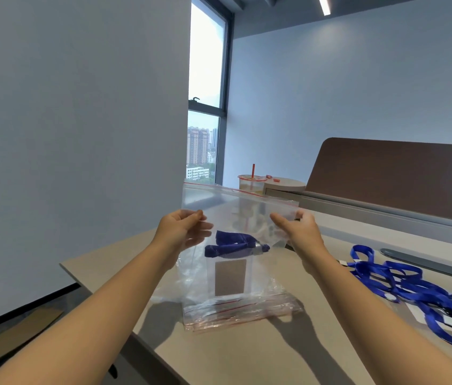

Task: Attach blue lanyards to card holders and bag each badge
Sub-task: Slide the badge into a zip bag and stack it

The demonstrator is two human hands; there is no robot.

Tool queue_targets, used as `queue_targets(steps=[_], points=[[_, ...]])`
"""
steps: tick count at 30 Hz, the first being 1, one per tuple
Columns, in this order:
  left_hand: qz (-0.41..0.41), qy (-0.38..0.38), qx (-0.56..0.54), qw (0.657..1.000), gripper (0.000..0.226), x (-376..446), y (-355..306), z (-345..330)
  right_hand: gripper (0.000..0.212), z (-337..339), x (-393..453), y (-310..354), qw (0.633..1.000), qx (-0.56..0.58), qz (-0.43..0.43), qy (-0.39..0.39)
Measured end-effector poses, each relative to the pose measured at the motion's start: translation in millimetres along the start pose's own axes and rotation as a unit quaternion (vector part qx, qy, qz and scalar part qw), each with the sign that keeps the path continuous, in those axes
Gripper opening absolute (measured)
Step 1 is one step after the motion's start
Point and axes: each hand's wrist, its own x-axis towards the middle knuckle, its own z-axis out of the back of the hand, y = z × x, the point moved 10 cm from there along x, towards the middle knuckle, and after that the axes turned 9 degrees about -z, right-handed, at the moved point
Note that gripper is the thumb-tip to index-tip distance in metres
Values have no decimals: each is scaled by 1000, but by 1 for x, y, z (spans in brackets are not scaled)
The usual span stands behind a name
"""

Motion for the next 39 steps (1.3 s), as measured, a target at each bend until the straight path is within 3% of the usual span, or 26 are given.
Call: queue_targets(steps=[4,13,18,24,36,39], points=[[26,-20,-35,999,21,2,8,9,8,-28,-1,-28,993,-9,-50,104],[56,22,14,998,11,-15,43,19,17,-30,3,-8,998,-8,35,52],[3,-34,24,999,24,-9,13,28,20,-19,0,8,998,35,47,30],[-25,-8,30,999,25,2,-29,15,25,1,-9,39,992,111,42,51],[-18,8,-20,1000,25,5,-53,-24,19,53,-32,70,992,58,107,-31],[-3,-11,-13,1000,25,0,-40,-29,17,52,-35,54,992,98,79,4]])
